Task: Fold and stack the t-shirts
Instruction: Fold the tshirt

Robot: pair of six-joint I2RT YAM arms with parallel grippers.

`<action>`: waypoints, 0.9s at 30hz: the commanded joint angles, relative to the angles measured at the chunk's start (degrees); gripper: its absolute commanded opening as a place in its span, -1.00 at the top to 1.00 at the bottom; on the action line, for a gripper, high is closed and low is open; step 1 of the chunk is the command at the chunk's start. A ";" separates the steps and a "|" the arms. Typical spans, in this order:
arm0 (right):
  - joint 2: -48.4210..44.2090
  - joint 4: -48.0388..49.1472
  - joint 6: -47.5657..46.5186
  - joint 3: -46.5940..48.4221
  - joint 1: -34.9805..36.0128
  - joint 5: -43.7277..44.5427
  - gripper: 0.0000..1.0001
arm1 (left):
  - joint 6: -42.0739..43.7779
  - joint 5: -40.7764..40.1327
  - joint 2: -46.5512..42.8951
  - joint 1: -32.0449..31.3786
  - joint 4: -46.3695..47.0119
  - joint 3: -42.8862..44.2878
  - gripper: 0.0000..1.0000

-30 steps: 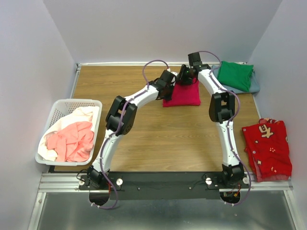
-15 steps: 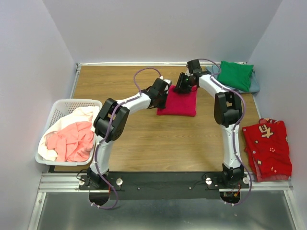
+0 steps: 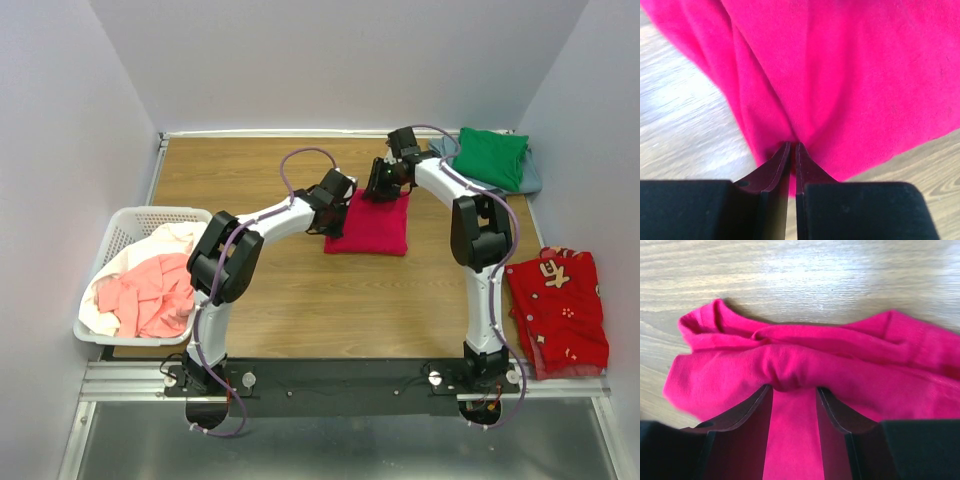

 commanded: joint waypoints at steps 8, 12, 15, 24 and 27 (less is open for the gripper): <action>-10.77 -3.19 -3.18 -3.91 -0.58 6.94 -0.03 | 1.86 -6.09 1.98 -0.23 -14.54 17.75 0.64; -12.79 -3.81 -3.18 -7.68 -0.58 8.61 -0.05 | 2.56 -6.35 5.67 0.12 -14.72 23.03 0.63; -14.02 -3.89 -3.10 -9.80 -0.58 8.61 -0.05 | 2.65 -6.27 9.53 0.47 -15.34 28.13 0.63; -16.48 -3.81 -2.75 -16.84 -0.58 9.14 -0.05 | 1.95 -7.84 16.05 3.10 -14.54 31.57 0.63; -15.70 -3.81 -2.57 -18.07 -0.58 9.75 -0.05 | 0.29 -9.95 15.97 5.38 -14.02 29.55 0.64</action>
